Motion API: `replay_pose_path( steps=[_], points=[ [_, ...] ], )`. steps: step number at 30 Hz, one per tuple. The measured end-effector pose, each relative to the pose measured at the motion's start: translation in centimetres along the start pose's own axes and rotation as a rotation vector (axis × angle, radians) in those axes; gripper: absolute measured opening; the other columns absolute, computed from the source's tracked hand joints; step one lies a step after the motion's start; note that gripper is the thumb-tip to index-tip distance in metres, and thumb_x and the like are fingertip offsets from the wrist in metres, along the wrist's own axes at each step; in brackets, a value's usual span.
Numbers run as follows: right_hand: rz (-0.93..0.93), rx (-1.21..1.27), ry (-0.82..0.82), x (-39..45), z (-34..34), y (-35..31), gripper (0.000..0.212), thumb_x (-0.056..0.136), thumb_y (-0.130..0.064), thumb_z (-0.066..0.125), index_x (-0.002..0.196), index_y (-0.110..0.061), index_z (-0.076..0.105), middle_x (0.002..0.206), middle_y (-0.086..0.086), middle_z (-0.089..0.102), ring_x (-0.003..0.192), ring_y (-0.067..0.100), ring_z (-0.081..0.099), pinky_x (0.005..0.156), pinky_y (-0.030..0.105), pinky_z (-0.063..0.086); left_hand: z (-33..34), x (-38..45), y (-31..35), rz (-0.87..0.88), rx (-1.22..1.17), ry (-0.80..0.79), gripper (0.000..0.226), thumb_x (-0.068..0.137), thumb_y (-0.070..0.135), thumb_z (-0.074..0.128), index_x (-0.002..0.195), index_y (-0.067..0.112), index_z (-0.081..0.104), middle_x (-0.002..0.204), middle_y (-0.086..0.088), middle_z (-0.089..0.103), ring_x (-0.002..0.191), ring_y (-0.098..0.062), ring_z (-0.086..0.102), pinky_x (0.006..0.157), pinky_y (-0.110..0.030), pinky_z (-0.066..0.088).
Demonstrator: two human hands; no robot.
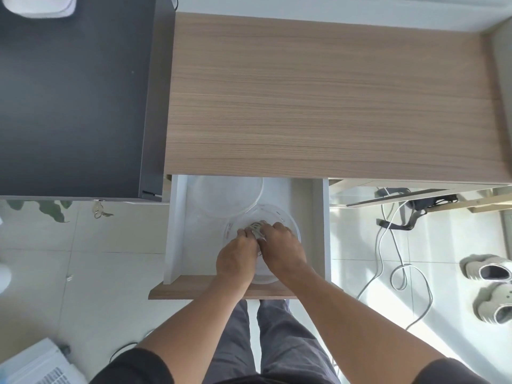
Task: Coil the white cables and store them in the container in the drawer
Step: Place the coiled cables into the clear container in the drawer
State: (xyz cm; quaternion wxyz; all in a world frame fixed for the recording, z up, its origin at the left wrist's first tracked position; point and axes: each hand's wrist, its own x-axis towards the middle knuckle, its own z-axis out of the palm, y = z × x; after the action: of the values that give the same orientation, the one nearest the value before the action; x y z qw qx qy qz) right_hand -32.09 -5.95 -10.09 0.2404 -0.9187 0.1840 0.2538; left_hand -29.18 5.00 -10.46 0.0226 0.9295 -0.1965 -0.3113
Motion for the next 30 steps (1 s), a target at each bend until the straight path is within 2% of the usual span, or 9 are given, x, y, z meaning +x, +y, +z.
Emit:
replay_pose_path(
  steps=[3,5,8,12,18,22,24,27,30],
  points=[
    [0.032,-0.064,-0.024,0.3,-0.2,-0.1,0.026,0.096,-0.003,0.057,0.121,-0.011,0.059,0.112,0.011,0.062,0.104,0.033,0.065,0.071,0.038,0.050,-0.3,0.4,0.2,-0.030,-0.033,-0.011,0.028,0.100,0.004,0.048,0.125,0.011,0.058,0.118,-0.007,0.063,0.100,-0.027,0.070,0.074,-0.035,0.054],
    [0.058,-0.080,-0.010,0.6,-0.2,-0.2,0.028,0.094,0.001,0.059,0.120,-0.009,0.057,0.115,0.012,0.060,0.102,0.034,0.065,0.072,0.039,0.052,-0.5,0.7,0.4,-0.042,-0.046,-0.016,0.024,0.099,0.003,0.051,0.120,0.010,0.060,0.116,-0.007,0.063,0.098,-0.028,0.070,0.072,-0.035,0.054],
    [0.084,-0.115,-0.008,1.0,-0.2,-0.2,0.030,0.094,0.000,0.060,0.121,-0.009,0.052,0.116,0.014,0.056,0.100,0.037,0.066,0.069,0.039,0.049,-0.5,1.1,0.8,-0.064,-0.058,-0.020,0.020,0.100,0.009,0.057,0.120,0.009,0.058,0.119,-0.007,0.060,0.099,-0.028,0.071,0.074,-0.036,0.055],
    [0.126,-0.114,-0.026,1.5,-0.1,-0.1,0.030,0.095,-0.002,0.061,0.120,-0.011,0.048,0.113,0.013,0.058,0.098,0.037,0.067,0.064,0.038,0.044,0.1,1.1,1.2,-0.100,-0.086,-0.006,0.026,0.098,0.012,0.063,0.123,0.008,0.055,0.124,-0.006,0.057,0.100,-0.026,0.071,0.076,-0.035,0.058],
    [0.192,-0.069,0.031,1.9,0.4,-0.6,0.020,0.090,-0.002,0.062,0.107,-0.011,0.058,0.112,0.010,0.057,0.102,0.030,0.059,0.064,0.038,0.044,0.8,1.2,2.0,-0.271,-0.336,0.012,0.026,0.095,0.002,0.058,0.120,0.003,0.050,0.126,-0.013,0.049,0.094,-0.033,0.071,0.068,-0.039,0.053],
    [0.231,0.015,0.054,1.9,0.9,-0.7,0.009,0.092,-0.006,0.056,0.092,-0.013,0.051,0.104,0.013,0.059,0.094,0.033,0.059,0.066,0.038,0.047,1.0,1.6,2.3,-0.386,-0.514,0.033,0.024,0.098,0.007,0.052,0.120,0.007,0.044,0.125,-0.016,0.049,0.093,-0.037,0.069,0.064,-0.039,0.045],
    [0.228,0.014,0.069,2.0,1.0,-0.4,0.008,0.093,-0.007,0.057,0.099,-0.011,0.053,0.105,0.015,0.061,0.092,0.035,0.061,0.066,0.039,0.048,1.1,1.8,2.4,-0.414,-0.594,0.021,0.028,0.098,0.015,0.051,0.122,0.011,0.038,0.124,-0.017,0.052,0.095,-0.037,0.066,0.067,-0.038,0.042],
    [0.256,0.055,0.093,2.3,1.2,-0.3,0.028,0.092,-0.003,0.058,0.119,-0.008,0.052,0.113,0.017,0.064,0.101,0.037,0.063,0.076,0.043,0.052,1.5,2.2,2.3,-0.428,-0.643,-0.003,0.032,0.097,0.017,0.050,0.125,0.012,0.035,0.121,-0.018,0.056,0.096,-0.035,0.064,0.068,-0.038,0.040],
    [0.298,0.128,0.078,2.7,1.3,-0.5,0.033,0.088,0.002,0.056,0.120,-0.006,0.055,0.117,0.017,0.065,0.103,0.036,0.063,0.078,0.040,0.050,1.6,2.7,2.0,-0.447,-0.686,-0.014,0.032,0.094,0.013,0.053,0.122,0.008,0.039,0.122,-0.019,0.056,0.099,-0.036,0.062,0.072,-0.038,0.042]
  ],
)
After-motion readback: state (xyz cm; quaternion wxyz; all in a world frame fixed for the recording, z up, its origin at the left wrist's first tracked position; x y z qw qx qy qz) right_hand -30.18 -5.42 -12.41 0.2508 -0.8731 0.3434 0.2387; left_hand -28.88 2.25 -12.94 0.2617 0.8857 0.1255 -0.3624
